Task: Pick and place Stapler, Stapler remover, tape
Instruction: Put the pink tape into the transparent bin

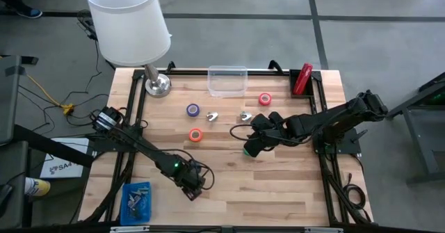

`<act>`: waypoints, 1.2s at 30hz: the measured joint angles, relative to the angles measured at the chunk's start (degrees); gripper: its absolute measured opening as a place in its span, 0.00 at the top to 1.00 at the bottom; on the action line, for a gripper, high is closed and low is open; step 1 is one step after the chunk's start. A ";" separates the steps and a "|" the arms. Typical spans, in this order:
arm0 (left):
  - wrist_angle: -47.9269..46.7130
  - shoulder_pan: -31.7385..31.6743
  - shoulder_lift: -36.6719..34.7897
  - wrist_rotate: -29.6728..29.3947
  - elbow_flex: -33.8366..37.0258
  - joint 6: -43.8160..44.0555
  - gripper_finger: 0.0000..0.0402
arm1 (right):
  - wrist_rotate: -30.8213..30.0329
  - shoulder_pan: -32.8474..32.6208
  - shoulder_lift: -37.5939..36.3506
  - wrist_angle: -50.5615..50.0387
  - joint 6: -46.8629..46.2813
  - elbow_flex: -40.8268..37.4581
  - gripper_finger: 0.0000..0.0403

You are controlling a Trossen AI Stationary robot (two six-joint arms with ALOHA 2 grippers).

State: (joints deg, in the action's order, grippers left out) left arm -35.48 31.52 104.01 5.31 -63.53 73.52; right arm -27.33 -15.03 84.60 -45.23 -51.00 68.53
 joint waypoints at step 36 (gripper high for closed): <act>-20.81 -8.42 -0.26 -21.57 -20.39 -26.94 0.91 | -2.23 -7.73 0.00 -1.36 -2.90 0.00 0.45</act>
State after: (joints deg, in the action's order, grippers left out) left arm -56.29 23.10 103.74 -16.27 -83.91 46.57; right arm -29.56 -22.76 84.60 -46.60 -53.90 68.53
